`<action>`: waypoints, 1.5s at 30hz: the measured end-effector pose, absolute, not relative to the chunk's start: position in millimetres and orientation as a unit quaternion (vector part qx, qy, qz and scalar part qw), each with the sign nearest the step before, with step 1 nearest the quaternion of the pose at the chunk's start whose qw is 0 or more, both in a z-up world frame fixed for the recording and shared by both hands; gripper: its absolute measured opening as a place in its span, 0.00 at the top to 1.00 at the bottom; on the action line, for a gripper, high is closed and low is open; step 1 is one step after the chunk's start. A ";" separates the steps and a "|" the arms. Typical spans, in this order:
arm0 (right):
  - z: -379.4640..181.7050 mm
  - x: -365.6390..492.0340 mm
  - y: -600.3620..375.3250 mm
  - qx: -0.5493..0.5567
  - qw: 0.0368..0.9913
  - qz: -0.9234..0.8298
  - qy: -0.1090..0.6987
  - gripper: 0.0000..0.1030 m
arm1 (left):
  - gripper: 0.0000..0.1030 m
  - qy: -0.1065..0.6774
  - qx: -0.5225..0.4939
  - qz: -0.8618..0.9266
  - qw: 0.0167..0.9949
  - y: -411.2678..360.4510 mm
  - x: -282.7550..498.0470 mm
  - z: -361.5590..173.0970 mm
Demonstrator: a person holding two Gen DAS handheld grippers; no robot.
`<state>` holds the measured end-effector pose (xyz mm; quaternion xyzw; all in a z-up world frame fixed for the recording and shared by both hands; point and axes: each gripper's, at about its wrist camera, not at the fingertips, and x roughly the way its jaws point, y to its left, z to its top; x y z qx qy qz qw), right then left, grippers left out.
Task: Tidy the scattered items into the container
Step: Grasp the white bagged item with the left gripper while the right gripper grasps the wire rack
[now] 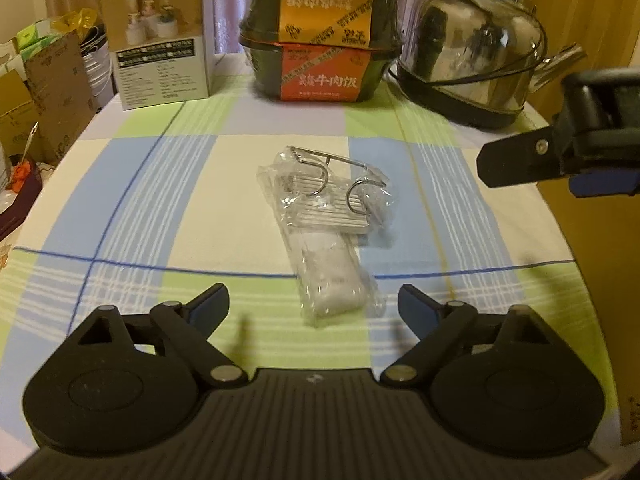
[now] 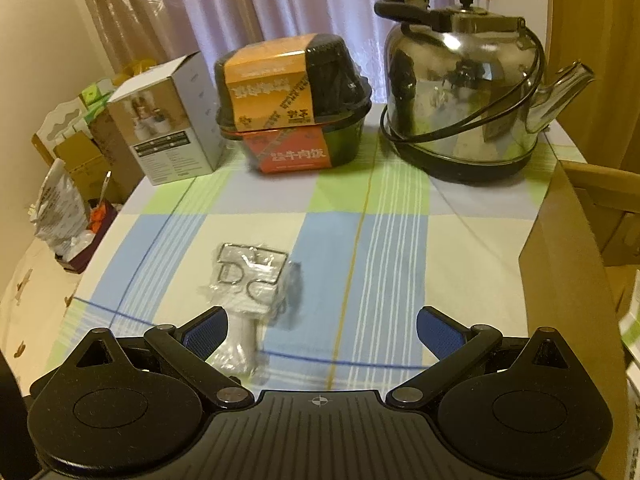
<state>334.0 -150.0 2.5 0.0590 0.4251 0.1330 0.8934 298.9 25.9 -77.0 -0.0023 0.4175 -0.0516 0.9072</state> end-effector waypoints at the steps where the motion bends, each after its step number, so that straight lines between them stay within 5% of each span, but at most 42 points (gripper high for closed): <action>1: -0.8 337.6 -150.6 0.059 0.893 0.132 0.426 0.00 | 0.18 0.419 0.001 -0.053 0.906 24.7 303.1 -80.0; 7: -16.9 353.7 -148.3 0.061 0.889 0.132 0.435 0.00 | 0.32 0.428 0.019 -0.063 0.902 23.4 322.2 -91.7; 10: -23.1 360.5 -144.1 0.065 0.886 0.135 0.439 0.00 | 0.62 0.437 0.022 -0.073 0.896 25.2 329.4 -95.8; 14: -29.4 366.0 -136.5 0.067 0.882 0.139 0.446 0.00 | 0.65 0.438 0.041 -0.084 0.894 29.9 329.9 -93.8; 27: -43.5 380.1 -86.5 0.064 0.881 0.163 0.440 0.00 | 0.65 0.437 0.031 -0.035 0.898 88.8 314.0 -91.6; 28: -45.6 382.8 -81.7 0.063 0.881 0.164 0.439 0.00 | 0.64 0.438 0.023 -0.030 0.898 93.4 315.3 -92.2; 30: -50.9 388.7 -72.7 0.061 0.881 0.162 0.439 0.00 | 0.39 0.437 0.002 -0.020 0.899 104.8 317.5 -93.3; 31: -54.1 391.6 -68.4 0.059 0.882 0.159 0.440 0.00 | 0.35 0.436 -0.005 -0.017 0.900 108.4 318.1 -93.7; 43: -81.5 422.4 -46.8 0.098 0.884 0.107 0.444 0.00 | 0.35 0.440 -0.035 -0.035 0.897 130.2 323.5 -97.0; 45: -83.9 423.5 -41.6 0.085 0.887 0.103 0.442 0.18 | 0.35 0.439 -0.035 -0.039 0.897 131.3 323.7 -96.2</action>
